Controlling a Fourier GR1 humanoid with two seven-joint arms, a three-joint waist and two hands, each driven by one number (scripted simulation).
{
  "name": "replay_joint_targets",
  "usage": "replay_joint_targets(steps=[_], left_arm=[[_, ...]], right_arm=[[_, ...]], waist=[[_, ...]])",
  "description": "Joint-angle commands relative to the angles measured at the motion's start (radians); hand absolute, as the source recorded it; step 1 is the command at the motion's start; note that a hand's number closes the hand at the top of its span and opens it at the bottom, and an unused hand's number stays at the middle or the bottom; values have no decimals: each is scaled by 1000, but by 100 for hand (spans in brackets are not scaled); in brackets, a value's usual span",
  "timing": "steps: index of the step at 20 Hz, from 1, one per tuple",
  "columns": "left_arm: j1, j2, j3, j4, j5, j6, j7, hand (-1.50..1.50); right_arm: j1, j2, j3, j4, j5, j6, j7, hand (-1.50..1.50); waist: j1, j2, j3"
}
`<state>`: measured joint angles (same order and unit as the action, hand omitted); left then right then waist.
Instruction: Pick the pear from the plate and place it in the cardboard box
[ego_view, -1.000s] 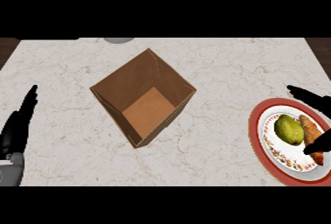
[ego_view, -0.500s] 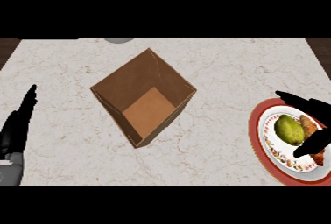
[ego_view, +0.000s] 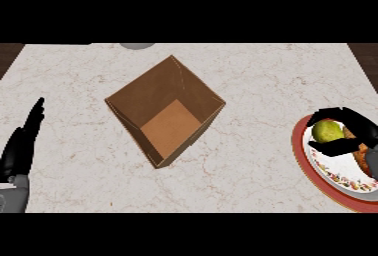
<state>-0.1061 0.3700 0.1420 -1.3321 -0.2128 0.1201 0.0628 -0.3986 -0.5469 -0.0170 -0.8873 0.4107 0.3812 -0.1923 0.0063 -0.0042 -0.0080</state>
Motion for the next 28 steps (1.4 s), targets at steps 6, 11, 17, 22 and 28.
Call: replay_joint_targets(steps=[6,11,17,22,28], left_arm=[[9,28,51,25,22,-53,-43,0],[18,-19,18,21,-30,16,-16,0],[31,13,54,0,-4,-9,-12,0],[35,-8,23,-24,-32,5,19,0],[14,-26,8,-64,-23,-22,38,0]], right_arm=[[15,26,-43,51,108,-253,-66,150],[102,96,189,-347,318,-338,154,150],[221,36,226,-773,425,-308,401,150],[242,79,271,-1099,481,-336,478,150],[39,148,312,-1199,460,-133,620,150]], waist=[[-5,5,8],[-39,-10,3],[-44,-10,5],[-44,-11,6],[-1,2,7]])
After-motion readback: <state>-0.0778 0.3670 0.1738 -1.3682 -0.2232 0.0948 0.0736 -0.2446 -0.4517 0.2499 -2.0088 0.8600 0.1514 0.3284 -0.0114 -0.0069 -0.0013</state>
